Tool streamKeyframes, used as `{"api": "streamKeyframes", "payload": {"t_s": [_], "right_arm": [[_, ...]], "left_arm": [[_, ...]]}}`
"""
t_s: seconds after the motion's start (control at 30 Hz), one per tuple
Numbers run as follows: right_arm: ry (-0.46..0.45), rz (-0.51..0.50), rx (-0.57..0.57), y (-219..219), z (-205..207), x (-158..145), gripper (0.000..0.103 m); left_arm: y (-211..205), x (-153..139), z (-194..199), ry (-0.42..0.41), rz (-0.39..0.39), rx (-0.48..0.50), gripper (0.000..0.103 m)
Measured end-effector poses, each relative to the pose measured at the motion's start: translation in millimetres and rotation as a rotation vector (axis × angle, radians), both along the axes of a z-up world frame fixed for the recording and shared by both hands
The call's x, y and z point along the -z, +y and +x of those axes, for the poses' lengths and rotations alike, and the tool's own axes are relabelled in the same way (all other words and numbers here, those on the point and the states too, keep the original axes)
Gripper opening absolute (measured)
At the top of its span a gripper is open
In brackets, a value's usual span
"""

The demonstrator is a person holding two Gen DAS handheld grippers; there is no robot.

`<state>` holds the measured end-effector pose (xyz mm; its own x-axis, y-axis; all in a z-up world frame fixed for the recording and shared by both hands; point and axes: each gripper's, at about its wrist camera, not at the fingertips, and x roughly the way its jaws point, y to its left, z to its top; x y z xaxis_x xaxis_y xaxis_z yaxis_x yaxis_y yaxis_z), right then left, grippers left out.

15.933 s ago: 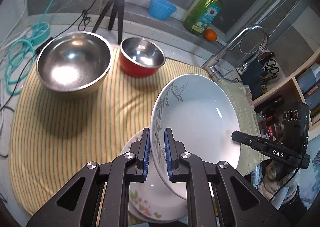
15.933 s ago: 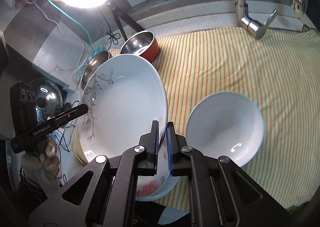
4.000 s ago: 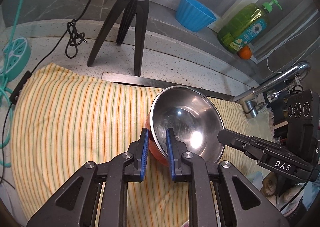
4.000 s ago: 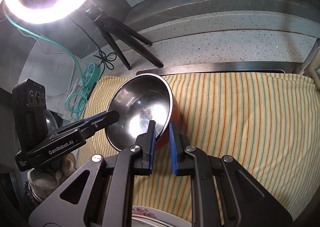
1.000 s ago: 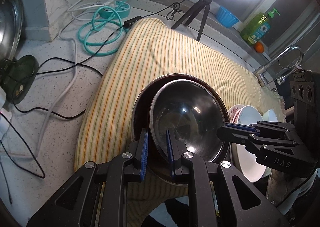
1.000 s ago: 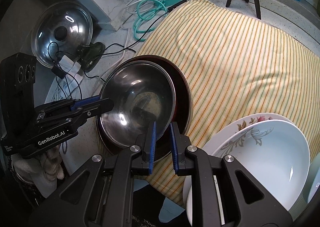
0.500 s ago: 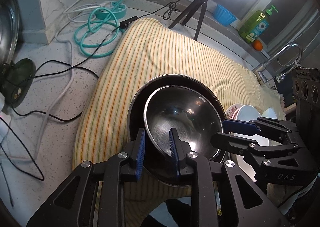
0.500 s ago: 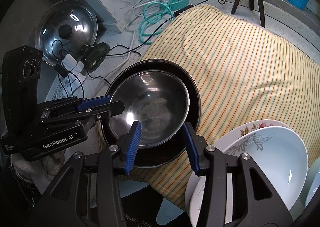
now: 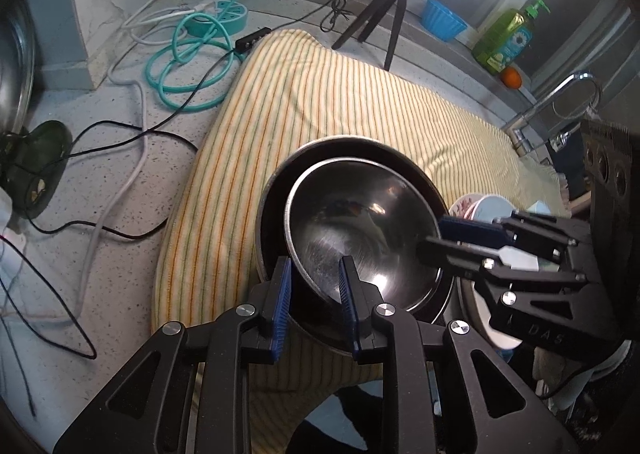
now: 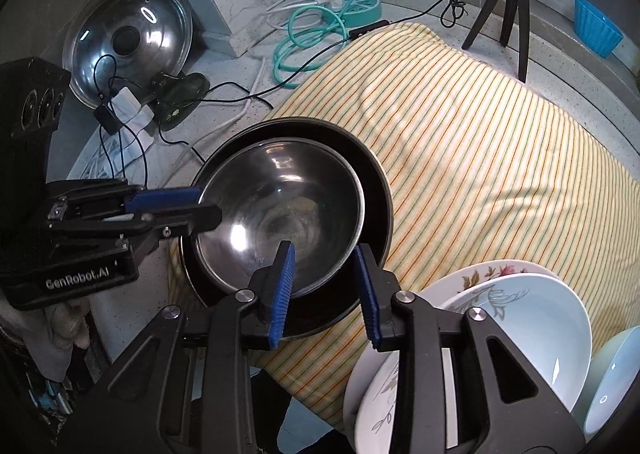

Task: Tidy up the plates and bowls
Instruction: 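Lower the red bowl into the large steel bowl with the left gripper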

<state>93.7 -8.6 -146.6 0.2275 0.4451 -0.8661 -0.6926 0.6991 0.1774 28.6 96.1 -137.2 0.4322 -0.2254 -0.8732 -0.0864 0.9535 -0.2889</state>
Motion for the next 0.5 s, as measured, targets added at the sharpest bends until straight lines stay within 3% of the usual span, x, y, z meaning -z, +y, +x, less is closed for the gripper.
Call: {"api": "streamKeyframes", "payload": {"t_s": [0.23,0.47,0.5], "right_arm": [[-0.004,0.027,0.006,-4,2,-7,0.032],[0.006,0.123,0.016,-19,3,-25,0.033],[0.003,0.136,0.024,-23,2,-28,0.036]], "left_arm": [[3,-13,-8,-0.031,-0.009,-0.005,0.022],[1,-33,-7,-0.084,-0.038,-0.013,0.022],[-1,-35,-6,-0.093,-0.043,-0.01,0.022]]}}
